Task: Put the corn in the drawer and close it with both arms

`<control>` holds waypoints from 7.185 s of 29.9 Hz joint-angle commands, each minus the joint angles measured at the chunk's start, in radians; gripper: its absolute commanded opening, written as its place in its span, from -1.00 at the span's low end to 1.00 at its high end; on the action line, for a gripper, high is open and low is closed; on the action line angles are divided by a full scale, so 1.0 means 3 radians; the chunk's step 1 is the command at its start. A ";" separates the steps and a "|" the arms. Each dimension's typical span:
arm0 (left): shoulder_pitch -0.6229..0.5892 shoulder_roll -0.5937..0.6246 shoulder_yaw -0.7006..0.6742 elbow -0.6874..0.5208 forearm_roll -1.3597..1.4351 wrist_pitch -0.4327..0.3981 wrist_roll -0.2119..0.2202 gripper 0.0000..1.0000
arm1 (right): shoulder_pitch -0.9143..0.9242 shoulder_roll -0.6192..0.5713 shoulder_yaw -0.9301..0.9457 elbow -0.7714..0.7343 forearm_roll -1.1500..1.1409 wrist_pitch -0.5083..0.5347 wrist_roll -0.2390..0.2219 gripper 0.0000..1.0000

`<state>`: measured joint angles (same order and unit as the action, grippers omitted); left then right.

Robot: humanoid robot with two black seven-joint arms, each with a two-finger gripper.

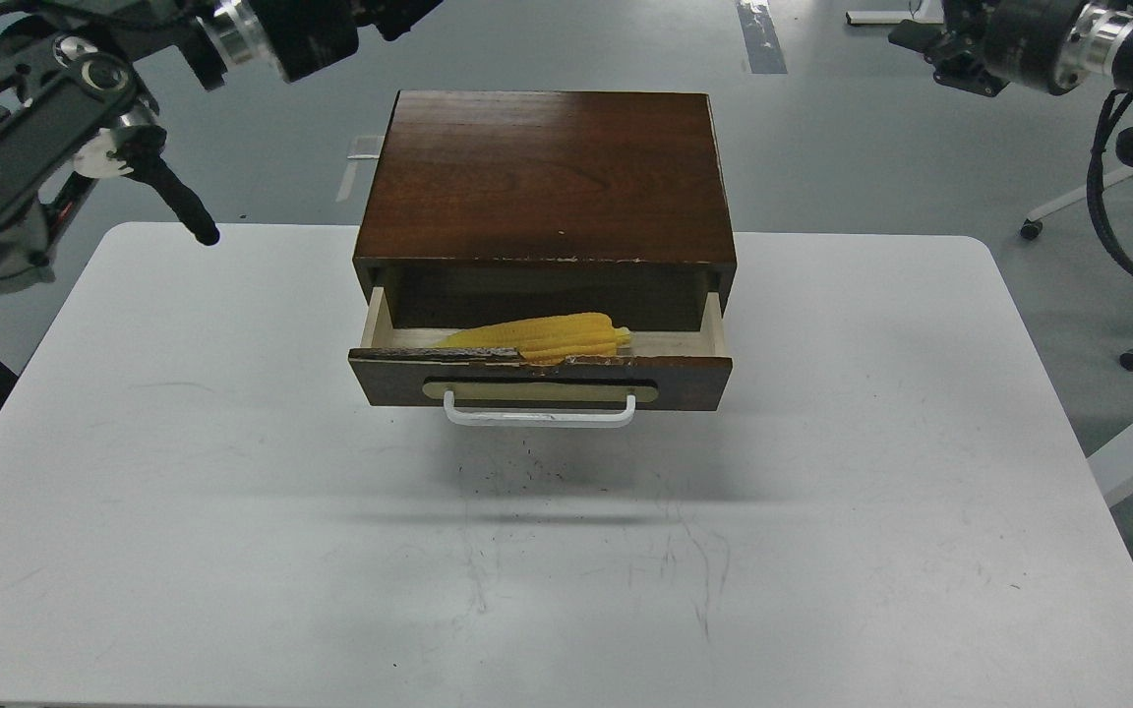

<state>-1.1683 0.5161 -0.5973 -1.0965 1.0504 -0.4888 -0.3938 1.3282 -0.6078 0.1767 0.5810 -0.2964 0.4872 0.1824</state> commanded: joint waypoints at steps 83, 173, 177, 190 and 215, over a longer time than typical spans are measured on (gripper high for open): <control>-0.0012 0.0187 0.1756 -0.0600 0.3596 0.0000 -0.0042 -1.00 | -0.1728 0.0502 0.1722 -0.0633 0.1883 0.0005 -0.0010 1.00; 0.0320 0.0320 0.0881 0.1471 -0.3746 0.0000 -0.0316 0.88 | -0.1538 0.0599 0.1901 -0.0648 0.1893 0.0005 -0.0035 1.00; 0.0651 0.0315 0.0637 0.1558 -0.3971 0.0000 -0.0316 0.93 | -0.1538 0.0681 0.1916 -0.0678 0.1913 0.0005 -0.0041 1.00; 0.1220 0.0049 0.0058 0.2008 -0.4396 0.0000 0.0060 0.93 | -0.1590 0.0927 0.1942 -0.0863 0.2343 0.0005 -0.0102 1.00; 0.1297 -0.0094 -0.0182 0.1840 -0.4401 0.0000 0.0121 0.95 | -0.1574 0.0968 0.1830 -0.0842 0.2312 0.0005 -0.0066 1.00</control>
